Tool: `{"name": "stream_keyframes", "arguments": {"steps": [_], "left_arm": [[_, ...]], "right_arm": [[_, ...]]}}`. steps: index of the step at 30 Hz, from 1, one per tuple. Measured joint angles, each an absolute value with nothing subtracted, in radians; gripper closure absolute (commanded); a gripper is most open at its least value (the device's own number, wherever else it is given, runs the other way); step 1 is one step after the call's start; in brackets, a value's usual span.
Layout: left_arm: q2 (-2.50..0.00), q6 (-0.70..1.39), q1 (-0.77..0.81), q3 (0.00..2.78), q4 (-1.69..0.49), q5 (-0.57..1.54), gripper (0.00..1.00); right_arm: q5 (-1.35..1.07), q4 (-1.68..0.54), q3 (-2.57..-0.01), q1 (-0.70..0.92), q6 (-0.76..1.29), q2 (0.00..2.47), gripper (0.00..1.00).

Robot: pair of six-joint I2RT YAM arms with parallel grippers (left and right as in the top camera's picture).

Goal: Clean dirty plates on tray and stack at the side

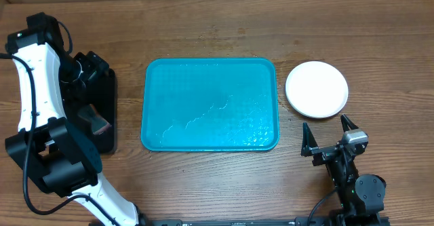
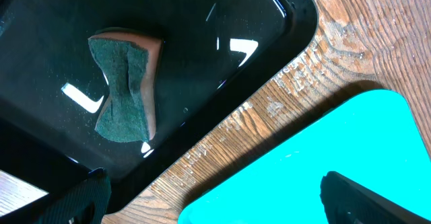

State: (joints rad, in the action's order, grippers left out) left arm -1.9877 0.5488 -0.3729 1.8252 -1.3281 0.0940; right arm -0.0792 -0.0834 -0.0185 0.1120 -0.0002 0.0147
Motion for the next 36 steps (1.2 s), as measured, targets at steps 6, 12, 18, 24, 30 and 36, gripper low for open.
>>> {"name": "stream_keyframes", "arguments": {"steps": [6,12,18,24,30,36], "left_arm": [[-1.988,0.549,-0.373,1.825,-1.328,0.094,0.0],[-1.988,0.549,-0.373,1.825,-1.328,0.094,0.0],[-1.988,0.549,-0.373,1.825,-1.328,0.094,0.0],[-1.988,0.549,-0.373,1.825,-1.328,0.094,0.0],[-1.988,0.549,-0.373,1.825,-1.328,0.094,0.0],[-1.94,0.549,-0.373,1.825,-1.327,0.094,0.0]], "right_arm": [[-0.078,-0.083,-0.019,0.112,0.0,0.015,0.0],[-0.078,-0.083,-0.019,0.112,0.0,0.015,0.0],[-0.078,-0.083,-0.019,0.112,-0.001,0.015,0.0],[-0.077,-0.083,-0.019,0.112,0.0,0.015,0.0],[-0.078,-0.083,-0.019,0.112,0.0,0.015,0.0],[-0.078,-0.083,-0.019,0.112,0.0,0.015,0.0]]}}
